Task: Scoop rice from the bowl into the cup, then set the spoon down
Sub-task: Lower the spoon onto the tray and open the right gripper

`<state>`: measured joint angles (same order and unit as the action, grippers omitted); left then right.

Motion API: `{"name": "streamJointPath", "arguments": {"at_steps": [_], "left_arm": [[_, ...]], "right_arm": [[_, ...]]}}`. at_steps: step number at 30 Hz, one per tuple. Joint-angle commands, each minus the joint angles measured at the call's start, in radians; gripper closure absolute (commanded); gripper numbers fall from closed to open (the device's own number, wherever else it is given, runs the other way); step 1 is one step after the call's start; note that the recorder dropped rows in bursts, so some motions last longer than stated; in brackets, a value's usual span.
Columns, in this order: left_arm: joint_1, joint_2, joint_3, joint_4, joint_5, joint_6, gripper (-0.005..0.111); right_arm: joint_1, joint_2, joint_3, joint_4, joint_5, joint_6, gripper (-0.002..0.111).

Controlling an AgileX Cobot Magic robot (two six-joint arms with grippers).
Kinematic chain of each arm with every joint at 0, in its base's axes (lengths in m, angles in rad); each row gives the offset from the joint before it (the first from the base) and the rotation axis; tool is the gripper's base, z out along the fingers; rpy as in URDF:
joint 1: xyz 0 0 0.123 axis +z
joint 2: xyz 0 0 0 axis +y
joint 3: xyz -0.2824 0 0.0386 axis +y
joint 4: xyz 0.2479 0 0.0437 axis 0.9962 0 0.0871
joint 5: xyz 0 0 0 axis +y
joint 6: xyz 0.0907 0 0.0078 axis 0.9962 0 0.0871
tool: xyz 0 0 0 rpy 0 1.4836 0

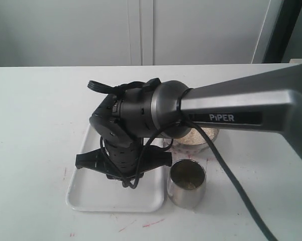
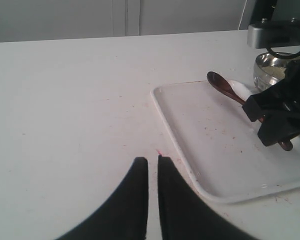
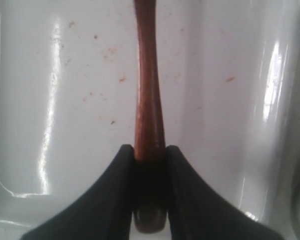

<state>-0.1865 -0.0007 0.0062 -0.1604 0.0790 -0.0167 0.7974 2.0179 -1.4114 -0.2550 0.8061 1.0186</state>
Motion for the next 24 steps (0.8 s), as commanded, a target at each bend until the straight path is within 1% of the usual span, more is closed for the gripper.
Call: {"name": "streamJointPath", "arguments": {"at_steps": [1,5,11,18,20,24], "left_arm": [[-0.001,0.001,-0.006,-0.01,-0.003,-0.002,0.092],[-0.001,0.001,-0.006,-0.01,-0.003,-0.002,0.092],[-0.001,0.001,-0.006,-0.01,-0.003,-0.002,0.092],[-0.001,0.001,-0.006,-0.01,-0.003,-0.002,0.092],[-0.001,0.001,-0.006,-0.01,-0.003,-0.002,0.092],[-0.001,0.001,-0.006,-0.01,-0.003,-0.002,0.092]], "right_arm": [[-0.002,-0.002,-0.005,-0.003,-0.016,-0.012,0.108],[-0.009,0.019,-0.014,-0.003,-0.07,-0.012,0.108],[-0.013,0.064,-0.023,0.012,-0.07,-0.012,0.108],[-0.013,0.068,-0.023,0.009,-0.091,-0.025,0.108],[-0.013,0.068,-0.023,0.011,-0.094,-0.025,0.105],[-0.013,0.068,-0.023,0.009,-0.096,-0.024,0.089]]}}
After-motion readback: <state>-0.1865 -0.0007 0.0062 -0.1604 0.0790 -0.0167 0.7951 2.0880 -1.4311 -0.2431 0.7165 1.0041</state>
